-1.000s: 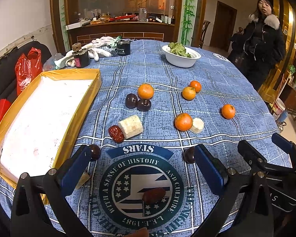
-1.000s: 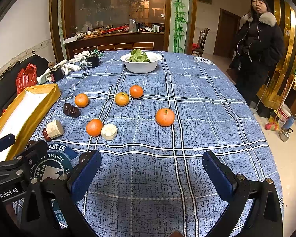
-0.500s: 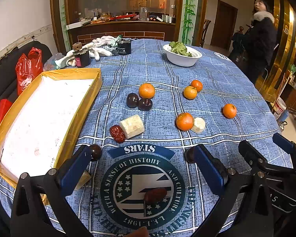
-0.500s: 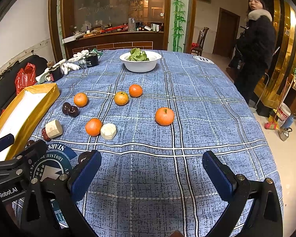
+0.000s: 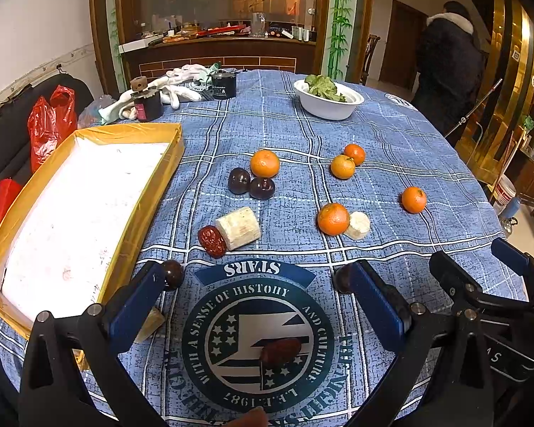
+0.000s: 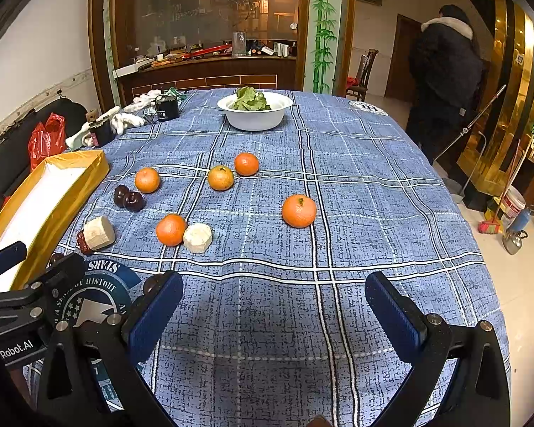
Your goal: Organize fruits
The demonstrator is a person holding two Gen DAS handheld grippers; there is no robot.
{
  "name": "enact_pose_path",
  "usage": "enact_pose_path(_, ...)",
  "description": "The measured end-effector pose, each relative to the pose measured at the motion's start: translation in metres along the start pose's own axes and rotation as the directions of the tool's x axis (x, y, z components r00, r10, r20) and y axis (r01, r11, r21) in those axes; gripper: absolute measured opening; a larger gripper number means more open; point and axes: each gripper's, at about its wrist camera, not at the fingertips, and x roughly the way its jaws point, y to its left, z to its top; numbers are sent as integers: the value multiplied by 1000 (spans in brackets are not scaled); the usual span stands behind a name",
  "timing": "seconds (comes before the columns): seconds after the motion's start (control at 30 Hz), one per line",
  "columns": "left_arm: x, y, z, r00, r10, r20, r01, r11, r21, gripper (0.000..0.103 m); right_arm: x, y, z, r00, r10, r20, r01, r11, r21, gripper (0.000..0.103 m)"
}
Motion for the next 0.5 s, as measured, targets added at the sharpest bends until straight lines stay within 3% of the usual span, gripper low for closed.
enact_pose_path(0.5,2,2,0,1000,-4,-5,4,1000,-1,103,1,1,1,1000,2,-1,-2,1000,1,103)
